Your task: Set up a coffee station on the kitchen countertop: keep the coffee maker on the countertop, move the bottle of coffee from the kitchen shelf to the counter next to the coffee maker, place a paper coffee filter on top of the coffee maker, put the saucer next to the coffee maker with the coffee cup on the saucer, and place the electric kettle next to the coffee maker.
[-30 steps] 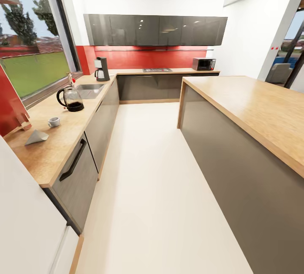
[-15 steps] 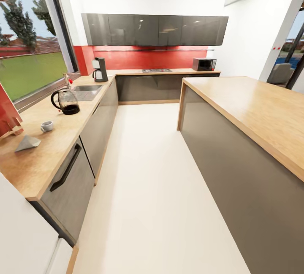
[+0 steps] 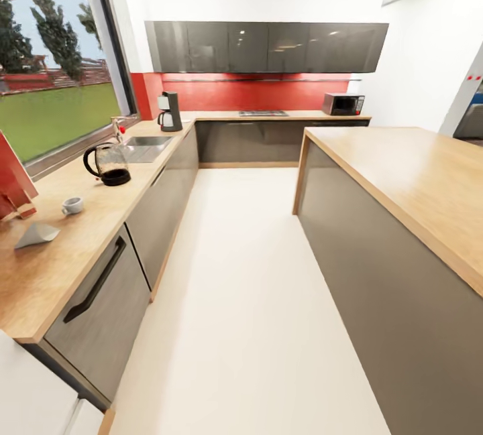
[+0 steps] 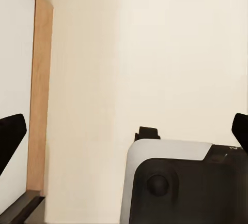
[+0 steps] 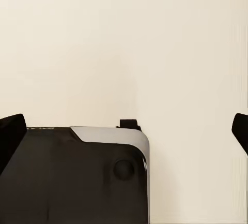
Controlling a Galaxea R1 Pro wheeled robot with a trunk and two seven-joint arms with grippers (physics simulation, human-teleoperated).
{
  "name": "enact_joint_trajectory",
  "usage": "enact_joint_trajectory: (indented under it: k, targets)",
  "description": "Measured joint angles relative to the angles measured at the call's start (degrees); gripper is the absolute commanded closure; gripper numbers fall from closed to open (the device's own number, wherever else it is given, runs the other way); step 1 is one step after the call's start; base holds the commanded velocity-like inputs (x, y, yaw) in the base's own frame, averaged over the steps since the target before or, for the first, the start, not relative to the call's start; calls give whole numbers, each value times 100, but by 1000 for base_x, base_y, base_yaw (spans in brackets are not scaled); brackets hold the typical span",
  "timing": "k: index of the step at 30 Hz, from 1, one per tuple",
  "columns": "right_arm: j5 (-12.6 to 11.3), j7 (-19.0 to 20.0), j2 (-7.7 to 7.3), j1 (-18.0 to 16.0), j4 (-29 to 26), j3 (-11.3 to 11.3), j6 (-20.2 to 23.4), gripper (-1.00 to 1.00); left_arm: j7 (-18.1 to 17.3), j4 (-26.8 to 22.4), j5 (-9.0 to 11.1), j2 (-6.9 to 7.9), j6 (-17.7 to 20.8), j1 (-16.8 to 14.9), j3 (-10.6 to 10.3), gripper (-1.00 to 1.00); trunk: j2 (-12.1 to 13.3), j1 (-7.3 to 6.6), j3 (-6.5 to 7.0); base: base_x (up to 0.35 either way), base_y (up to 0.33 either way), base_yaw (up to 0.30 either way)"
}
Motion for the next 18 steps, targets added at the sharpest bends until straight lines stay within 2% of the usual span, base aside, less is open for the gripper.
enact_joint_trajectory:
  k: [7, 12, 18]
  targets:
    - [-1, 0, -4, 0, -7, -2, 0, -100, 0, -51, 31, 11, -7, -4, 32, -100, 0, 0, 0, 316, -156, 252]
    - [1, 0, -24, 2, -30, -8, -2, -100, 0, -300, 35, 28, -175, -82, 43, -100, 0, 0, 0, 331, -22, 37]
    - [1, 0, -27, 1, -34, -3, -151, -100, 0, -374, 40, 25, -414, -89, 53, -100, 0, 0, 0, 335, -2, 4]
